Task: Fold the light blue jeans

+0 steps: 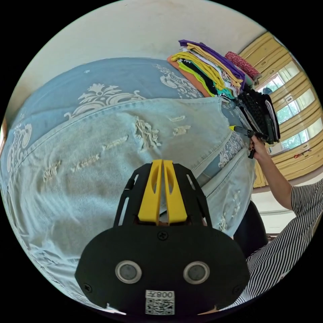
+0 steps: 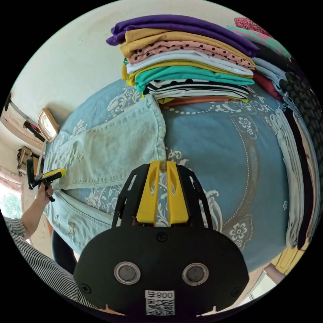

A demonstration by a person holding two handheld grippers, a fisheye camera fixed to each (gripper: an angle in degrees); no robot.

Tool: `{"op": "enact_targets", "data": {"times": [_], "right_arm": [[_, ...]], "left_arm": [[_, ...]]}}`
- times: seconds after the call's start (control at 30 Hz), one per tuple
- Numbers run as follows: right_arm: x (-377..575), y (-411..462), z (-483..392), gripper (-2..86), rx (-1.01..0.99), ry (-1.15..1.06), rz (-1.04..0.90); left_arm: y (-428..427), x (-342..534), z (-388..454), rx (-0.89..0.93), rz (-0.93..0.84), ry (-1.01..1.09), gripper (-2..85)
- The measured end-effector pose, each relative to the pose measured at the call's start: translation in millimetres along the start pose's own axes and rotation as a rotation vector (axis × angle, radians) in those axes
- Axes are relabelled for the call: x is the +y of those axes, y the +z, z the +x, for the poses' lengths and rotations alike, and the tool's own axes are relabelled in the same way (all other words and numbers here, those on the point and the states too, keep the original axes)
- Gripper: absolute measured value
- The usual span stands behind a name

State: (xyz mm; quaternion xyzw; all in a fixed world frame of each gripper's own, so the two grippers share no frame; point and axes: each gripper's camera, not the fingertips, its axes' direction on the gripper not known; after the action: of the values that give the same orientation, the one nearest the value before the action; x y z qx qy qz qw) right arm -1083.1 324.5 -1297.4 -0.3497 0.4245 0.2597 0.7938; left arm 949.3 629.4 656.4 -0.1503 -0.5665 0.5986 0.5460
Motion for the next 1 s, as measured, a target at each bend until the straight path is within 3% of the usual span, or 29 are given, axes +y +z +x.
{"op": "enact_targets", "data": {"times": [0.17,0.33,0.6,0.8,1.0], "right_arm": [[-32,1,0,1.1,-0.010,-0.022,-0.058],[0,-32,11,1.9,0.033,-0.016,-0.029],[66,-14,16,5.2,0.199,-0.021,-0.259],[49,-16,5,0.7,0.218,-0.013,-0.212],[16,-28,-12,0.0,0.074,-0.056,-0.190]], "left_arm": [[-27,23,15,0.067,0.050,0.017,1.3],[-23,57,40,0.066,-0.053,0.095,3.2],[-11,94,43,-0.064,-0.201,0.079,2.8],[-25,95,42,-0.153,-0.113,-0.010,0.5],[-52,123,37,-0.138,-0.043,-0.062,0.7]]}}
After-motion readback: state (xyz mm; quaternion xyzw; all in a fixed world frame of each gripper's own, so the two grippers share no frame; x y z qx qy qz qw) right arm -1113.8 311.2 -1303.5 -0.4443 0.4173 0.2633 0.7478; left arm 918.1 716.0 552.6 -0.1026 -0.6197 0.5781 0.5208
